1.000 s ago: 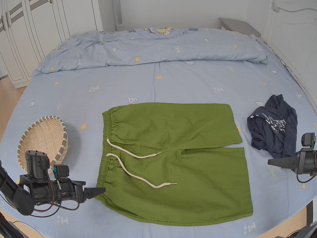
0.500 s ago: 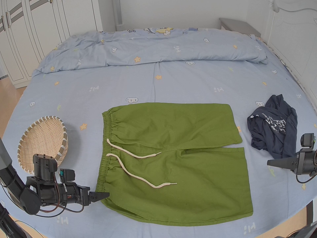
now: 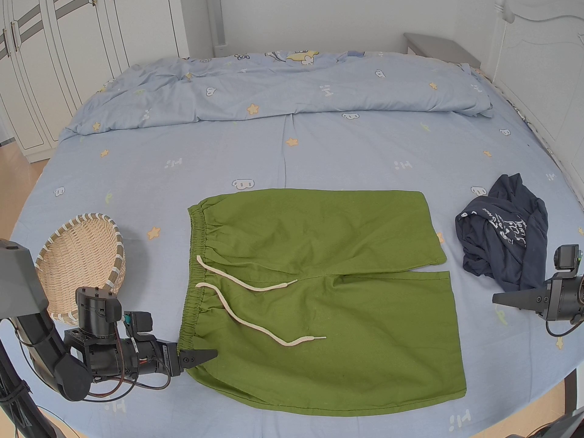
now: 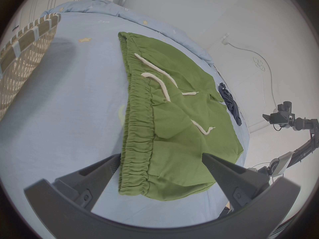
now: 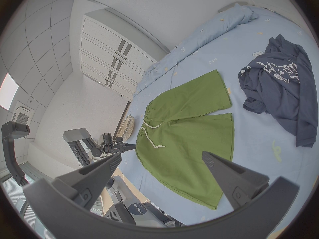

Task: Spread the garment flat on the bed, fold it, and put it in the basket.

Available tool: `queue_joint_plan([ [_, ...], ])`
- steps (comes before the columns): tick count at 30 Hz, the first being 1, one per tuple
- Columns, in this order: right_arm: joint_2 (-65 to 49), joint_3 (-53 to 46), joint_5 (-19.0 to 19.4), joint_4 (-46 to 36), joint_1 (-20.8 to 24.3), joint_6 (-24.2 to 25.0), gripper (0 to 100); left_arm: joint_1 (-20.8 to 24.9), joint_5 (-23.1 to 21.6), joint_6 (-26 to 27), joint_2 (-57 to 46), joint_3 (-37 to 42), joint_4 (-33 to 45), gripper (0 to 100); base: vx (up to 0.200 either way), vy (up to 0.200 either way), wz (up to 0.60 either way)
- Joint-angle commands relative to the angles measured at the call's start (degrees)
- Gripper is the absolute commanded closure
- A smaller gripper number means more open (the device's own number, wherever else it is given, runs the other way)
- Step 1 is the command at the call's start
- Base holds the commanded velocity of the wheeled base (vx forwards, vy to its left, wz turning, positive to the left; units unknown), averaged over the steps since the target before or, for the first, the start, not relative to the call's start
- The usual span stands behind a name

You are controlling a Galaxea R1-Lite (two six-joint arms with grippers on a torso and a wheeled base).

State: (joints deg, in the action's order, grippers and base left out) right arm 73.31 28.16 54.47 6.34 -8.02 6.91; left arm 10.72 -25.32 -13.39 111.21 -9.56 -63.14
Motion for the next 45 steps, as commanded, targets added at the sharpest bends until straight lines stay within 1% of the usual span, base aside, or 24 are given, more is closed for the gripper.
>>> queue_joint_plan([
  [1,0.07,0.05,0.02,-0.01,0.02,0.03,0,1.06,0.1,-0.5,2.16,1.12,-1.9,0,0.0,0.0,0.0],
  [6,0.07,-0.04,0.02,-0.01,0.11,0.03,0,0.89,0.1,-0.59,2.34,2.88,-5.68,0,0.0,0.0,0.0],
  [12,-0.01,-0.04,0.02,0.08,0.2,0.03,0,0.18,0.27,-0.15,3.83,3.32,-7.44,0,0.0,0.0,0.0],
  [17,-0.1,-0.12,0.02,-0.01,0.29,0.03,0,-1.31,0.18,-0.06,4.1,3.41,-8.23,0,0.0,0.0,0.0],
  [27,-0.1,-0.3,-0.06,0.08,0.9,0.29,0,-1.05,0.18,-0.06,4.63,3.76,-8.23,0,0.0,0.0,0.0],
  [28,-0.1,-0.3,-0.06,0.08,0.9,0.29,0,-0.87,0.18,-0.06,4.63,3.84,-8.23,100,0.0,0.0,0.0],
  [45,-0.1,-0.3,-0.06,0.08,0.9,0.29,0,-1.22,0.18,0.03,4.71,3.84,-8.32,100,0.0,0.0,0.0],
])
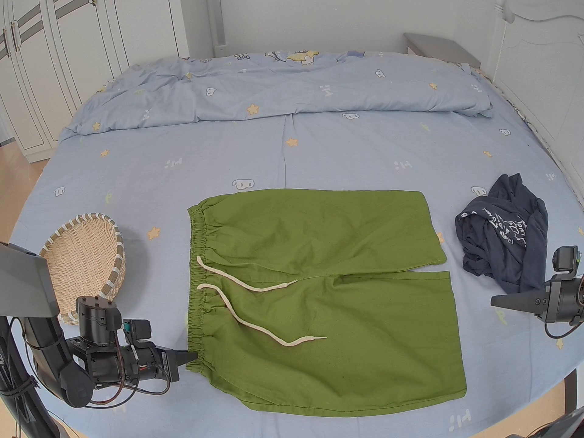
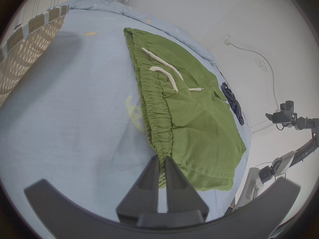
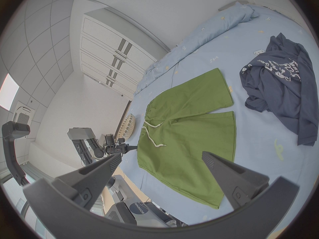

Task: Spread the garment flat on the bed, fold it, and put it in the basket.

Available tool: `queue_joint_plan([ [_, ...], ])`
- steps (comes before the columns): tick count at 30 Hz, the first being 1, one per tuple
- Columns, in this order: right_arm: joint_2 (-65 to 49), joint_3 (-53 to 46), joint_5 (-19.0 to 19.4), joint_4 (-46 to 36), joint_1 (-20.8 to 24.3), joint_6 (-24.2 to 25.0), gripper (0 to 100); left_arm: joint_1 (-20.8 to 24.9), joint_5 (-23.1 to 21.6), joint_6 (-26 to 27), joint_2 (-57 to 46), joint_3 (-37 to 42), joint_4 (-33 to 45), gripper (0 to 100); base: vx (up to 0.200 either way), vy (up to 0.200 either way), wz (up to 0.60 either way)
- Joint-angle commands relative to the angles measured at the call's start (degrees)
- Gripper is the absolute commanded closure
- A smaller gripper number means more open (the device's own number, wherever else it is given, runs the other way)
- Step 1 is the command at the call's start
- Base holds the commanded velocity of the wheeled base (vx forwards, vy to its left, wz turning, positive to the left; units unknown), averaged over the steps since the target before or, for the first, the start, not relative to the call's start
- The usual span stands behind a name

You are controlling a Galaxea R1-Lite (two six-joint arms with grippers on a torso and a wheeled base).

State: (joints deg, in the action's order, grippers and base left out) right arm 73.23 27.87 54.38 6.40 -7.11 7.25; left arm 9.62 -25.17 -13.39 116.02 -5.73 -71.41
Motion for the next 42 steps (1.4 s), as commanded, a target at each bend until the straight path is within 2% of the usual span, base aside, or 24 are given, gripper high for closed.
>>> queue_joint_plan([
  [1,-0.02,-0.01,0.02,0.02,-0.01,-0.05,0,-0.13,0.04,0.03,-0.09,0.02,-0.04,100,0.0,0.0,0.0],
  [9,-0.02,0.08,0.02,0.02,-0.1,0.04,0,-0.13,0.04,-0.06,0.09,-0.33,-0.04,100,0.0,0.0,0.0],
  [20,-0.02,-3.43,-0.07,-0.42,-0.1,-0.05,0,-0.92,-0.31,-1.12,-9.41,-0.6,0.84,100,0.0,0.0,0.0],
  [26,0.69,-5.72,-0.59,-0.6,1.57,0.04,0,-0.92,-0.4,-2.35,-9.93,-0.51,0.31,100,0.0,0.0,0.0],
  [29,0.78,-6.77,-1.82,-0.51,2.71,0.04,0,-0.92,-0.4,-2.35,-9.93,-0.51,0.31,100,0.0,0.0,0.0],
  [31,1.48,-8.27,-4.02,-0.6,4.91,0.04,0,-0.92,-0.4,-2.35,-9.93,-0.51,0.31,100,0.0,0.0,0.0],
  [34,2.62,-9.5,-4.46,-0.6,6.32,0.04,0,-0.92,-0.4,-2.35,-9.93,-0.42,0.22,100,0.0,0.0,0.0],
  [39,2.53,-10.73,-4.81,-1.57,6.76,0.31,0,-0.92,-0.31,-2.35,-10.02,-0.42,0.22,100,0.0,0.0,0.0],
  [42,2.71,-11.34,-7.8,-2.88,6.67,0.57,0,-0.92,-0.31,-2.35,-10.02,-0.42,0.13,100,0.0,0.0,0.0],
])
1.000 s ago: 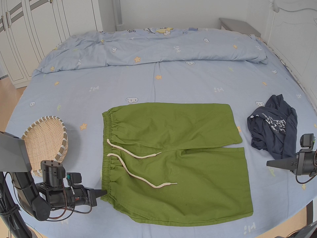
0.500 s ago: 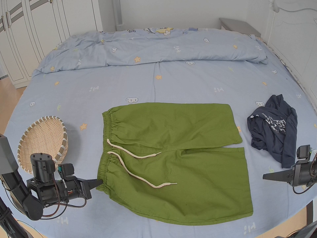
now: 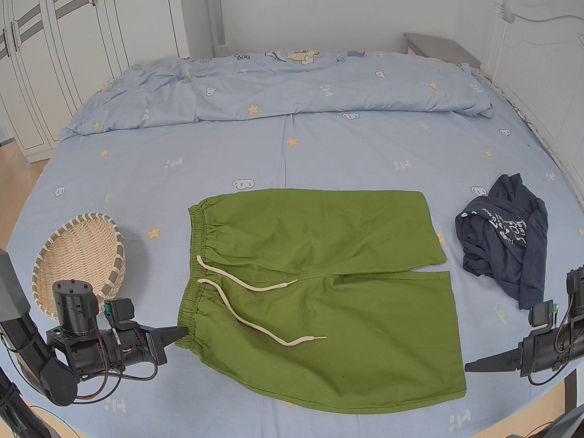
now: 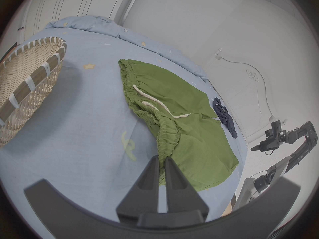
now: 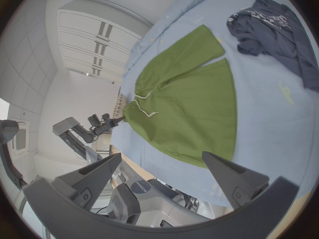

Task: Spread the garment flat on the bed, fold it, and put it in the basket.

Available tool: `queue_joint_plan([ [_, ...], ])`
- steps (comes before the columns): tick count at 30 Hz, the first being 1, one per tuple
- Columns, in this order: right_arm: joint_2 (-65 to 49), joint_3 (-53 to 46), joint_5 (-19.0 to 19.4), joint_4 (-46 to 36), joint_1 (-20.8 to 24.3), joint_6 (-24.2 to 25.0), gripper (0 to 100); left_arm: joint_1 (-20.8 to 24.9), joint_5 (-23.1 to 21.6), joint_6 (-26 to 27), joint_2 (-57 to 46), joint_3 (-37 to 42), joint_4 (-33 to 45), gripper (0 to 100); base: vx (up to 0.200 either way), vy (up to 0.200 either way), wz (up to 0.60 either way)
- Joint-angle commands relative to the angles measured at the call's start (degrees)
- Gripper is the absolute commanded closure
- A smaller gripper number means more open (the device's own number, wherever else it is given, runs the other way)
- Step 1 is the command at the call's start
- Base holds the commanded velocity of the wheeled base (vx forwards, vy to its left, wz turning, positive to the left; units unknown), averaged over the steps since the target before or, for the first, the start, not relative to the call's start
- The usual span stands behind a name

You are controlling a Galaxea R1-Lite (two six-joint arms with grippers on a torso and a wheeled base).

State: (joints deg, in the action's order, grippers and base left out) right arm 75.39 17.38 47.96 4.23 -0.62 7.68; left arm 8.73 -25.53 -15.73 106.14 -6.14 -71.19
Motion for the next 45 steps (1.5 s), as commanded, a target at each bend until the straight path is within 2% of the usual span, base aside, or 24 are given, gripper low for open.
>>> queue_joint_plan([
  [1,0.73,-1.83,-3.92,-0.98,0.36,-0.12,0,-0.03,0.04,-0.01,-0.24,-0.01,-0.09,100,0.0,0.0,0.0],
  [9,2.13,-3.67,-5.42,-1.15,1.76,-0.12,0,0.06,0.04,-0.01,-0.15,-0.01,-0.09,100,0.0,0.0,0.0],
  [13,5.3,-4.82,-7.97,-0.8,1.76,-0.3,0,0.06,0.04,-0.01,-0.15,-0.01,-0.09,100,0.0,0.0,0.0],
  [24,8.9,-5.08,-8.23,1.83,1.32,-0.21,0,-0.03,-0.05,-0.01,-0.24,0.08,-0.17,100,0.0,0.0,0.0],
  [27,10.57,-4.99,-10.78,2.1,1.59,-0.12,0,-0.03,-0.05,-0.01,-0.24,-0.01,-0.26,100,0.0,0.0,0.0],
  [29,12.15,-4.73,-14.21,2.36,1.76,-0.12,0,-0.03,-0.05,-0.01,-0.24,-0.1,-0.17,100,0.0,0.0,0.0],
  [31,13.38,-4.9,-15.44,2.98,1.85,-0.21,0,-0.03,-0.05,-0.01,-0.24,-0.01,-0.26,100,0.0,0.0,0.0],
  [34,14.96,-5.17,-15.7,4.3,2.2,-0.21,0,-0.03,-0.05,-0.01,-0.24,-0.01,-0.26,100,0.0,0.0,0.0],
  [40,16.46,-4.73,-15.79,5.0,5.63,0.05,0,-0.12,-0.05,-0.01,-0.24,-0.01,-0.26,100,0.0,0.0,0.0],
  [45,19.18,-5.08,-16.58,7.9,6.07,0.14,0,-0.2,-0.05,-0.01,-0.24,-0.1,-0.26,100,0.0,0.0,0.0],
])
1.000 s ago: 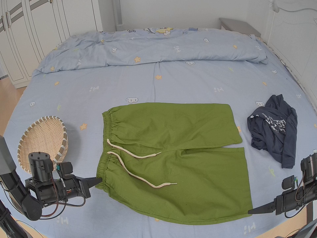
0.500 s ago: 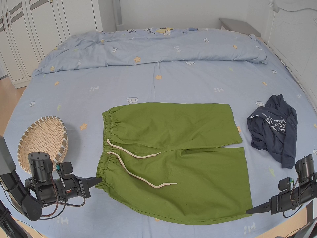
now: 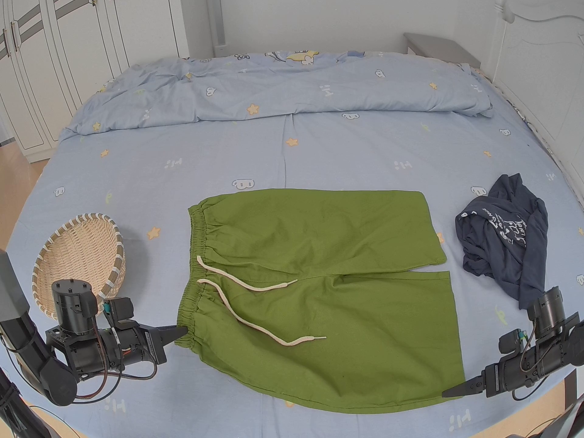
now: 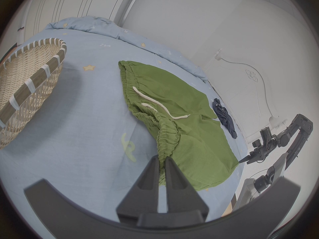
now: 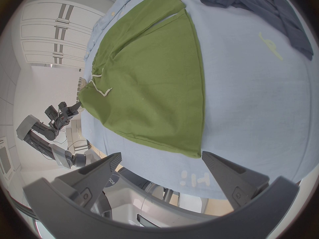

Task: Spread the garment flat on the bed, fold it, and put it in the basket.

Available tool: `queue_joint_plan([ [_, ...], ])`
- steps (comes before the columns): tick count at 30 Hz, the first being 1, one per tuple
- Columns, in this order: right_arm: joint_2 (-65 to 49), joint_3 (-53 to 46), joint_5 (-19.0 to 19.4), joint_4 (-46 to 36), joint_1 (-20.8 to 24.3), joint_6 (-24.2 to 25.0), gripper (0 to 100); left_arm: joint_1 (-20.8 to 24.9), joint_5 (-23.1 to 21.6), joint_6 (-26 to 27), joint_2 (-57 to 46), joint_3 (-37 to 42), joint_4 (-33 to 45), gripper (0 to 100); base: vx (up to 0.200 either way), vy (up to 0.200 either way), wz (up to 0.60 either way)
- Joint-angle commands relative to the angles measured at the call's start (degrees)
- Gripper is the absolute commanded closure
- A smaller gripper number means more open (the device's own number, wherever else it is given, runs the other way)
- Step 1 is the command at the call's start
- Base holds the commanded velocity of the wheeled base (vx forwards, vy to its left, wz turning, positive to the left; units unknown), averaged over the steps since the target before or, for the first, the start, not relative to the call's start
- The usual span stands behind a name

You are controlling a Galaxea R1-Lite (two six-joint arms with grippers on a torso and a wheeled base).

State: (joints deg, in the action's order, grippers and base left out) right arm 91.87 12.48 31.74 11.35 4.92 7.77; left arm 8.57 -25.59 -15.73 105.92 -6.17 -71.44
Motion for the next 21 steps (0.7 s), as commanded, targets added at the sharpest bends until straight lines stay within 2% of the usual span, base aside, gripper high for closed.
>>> queue_joint_plan([
  [1,4.11,-0.53,-0.98,2.27,0.61,0.06,0,-0.13,0.01,-0.09,-0.02,-0.16,-0.02,100,0.0,0.0,0.0],
  [8,7.1,-2.2,-1.6,7.28,1.4,0.06,0,-0.4,0.01,-0.01,-0.02,-0.07,-0.46,100,0.0,0.0,0.0],
  [21,8.94,-1.15,-1.33,8.07,4.57,0.06,0,-0.48,0.01,-0.09,-0.02,0.54,-2.3,100,0.0,0.0,0.0],
])
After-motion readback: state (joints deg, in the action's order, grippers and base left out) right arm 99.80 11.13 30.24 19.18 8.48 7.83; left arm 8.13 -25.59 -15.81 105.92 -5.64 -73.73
